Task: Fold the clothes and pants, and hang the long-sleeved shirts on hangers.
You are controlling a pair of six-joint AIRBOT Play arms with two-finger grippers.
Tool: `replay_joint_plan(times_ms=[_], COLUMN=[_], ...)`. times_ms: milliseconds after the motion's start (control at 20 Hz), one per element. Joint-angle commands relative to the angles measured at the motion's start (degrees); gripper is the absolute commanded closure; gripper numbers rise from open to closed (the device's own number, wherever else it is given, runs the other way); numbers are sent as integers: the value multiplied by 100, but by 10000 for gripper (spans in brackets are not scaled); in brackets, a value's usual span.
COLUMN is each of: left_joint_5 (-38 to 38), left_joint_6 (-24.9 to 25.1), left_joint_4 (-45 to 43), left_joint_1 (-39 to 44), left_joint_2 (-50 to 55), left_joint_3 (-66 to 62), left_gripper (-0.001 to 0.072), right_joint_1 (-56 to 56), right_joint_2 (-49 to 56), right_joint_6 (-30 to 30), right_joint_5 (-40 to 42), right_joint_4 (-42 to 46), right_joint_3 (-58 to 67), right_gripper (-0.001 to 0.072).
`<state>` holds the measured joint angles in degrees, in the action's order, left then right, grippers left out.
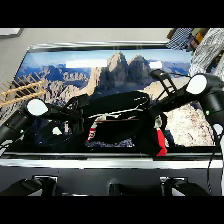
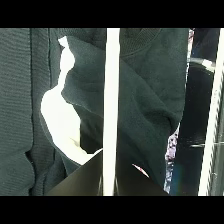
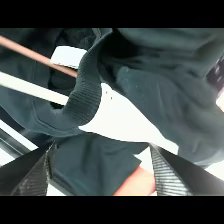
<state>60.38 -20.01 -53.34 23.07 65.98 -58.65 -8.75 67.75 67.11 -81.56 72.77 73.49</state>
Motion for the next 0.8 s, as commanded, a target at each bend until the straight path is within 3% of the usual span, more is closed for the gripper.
replay_joint_plan(times_ms=[0,300,350,450,600,650,750], left_joint_5=[-2,-2,-2,-2,-2,-2,-2], left_joint_6=[2,2,4,2,2,2,2], left_joint_4=[-4,-4,-4,-4,-2,-2,-2], left_joint_1=[-2,-2,-2,-2,-2,-2,-2], left_joint_2=[4,4,4,4,4,4,4], left_joint_3=[0,0,0,0,0,0,0], left_gripper=[677,677,677,677,677,677,677], right_joint_1=[-2,-2,-2,-2,-2,-2,-2], right_joint_2=[-7,52,52,52,50,39,-15], right_joint_6=[990,1226,1270,1351,1335,1300,1261], right_joint_5=[343,881,1014,1187,1204,1204,1187], right_joint_4=[-188,-612,-616,-623,-741,-848,-1049], right_joint_3=[-188,-573,-575,-575,-573,-573,-570], right_gripper=[55,56,89,251,612,671,672])
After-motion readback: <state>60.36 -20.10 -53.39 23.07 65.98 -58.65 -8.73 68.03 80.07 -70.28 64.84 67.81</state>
